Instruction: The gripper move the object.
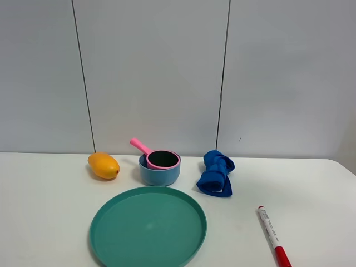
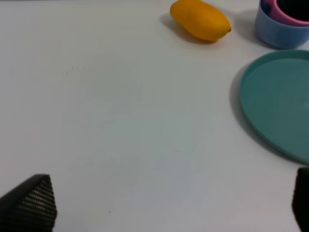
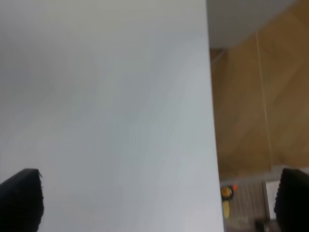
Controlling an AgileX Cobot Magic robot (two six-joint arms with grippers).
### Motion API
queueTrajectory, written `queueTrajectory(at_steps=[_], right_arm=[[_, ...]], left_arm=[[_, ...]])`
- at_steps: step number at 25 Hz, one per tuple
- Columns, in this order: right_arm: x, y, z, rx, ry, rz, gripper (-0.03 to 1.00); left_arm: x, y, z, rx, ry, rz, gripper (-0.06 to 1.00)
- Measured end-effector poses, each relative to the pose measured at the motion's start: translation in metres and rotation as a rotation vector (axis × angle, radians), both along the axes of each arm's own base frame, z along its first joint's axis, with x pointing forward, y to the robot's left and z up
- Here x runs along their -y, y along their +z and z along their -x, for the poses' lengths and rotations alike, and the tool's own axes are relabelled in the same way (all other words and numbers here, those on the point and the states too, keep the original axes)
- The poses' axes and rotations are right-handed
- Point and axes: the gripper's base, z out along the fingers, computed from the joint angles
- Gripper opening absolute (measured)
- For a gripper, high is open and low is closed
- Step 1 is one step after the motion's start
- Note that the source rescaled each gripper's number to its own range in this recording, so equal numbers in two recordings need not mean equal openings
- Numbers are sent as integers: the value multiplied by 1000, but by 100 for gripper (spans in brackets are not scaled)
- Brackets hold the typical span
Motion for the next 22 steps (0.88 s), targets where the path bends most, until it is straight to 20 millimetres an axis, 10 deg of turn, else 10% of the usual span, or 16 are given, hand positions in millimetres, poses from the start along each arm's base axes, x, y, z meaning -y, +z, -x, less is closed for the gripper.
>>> queueTrajectory(at_steps=[22], right_arm=[[-41,-91,225,358,-40,-39,97]], left_arm=[[0,0,0,0,0,0,100]])
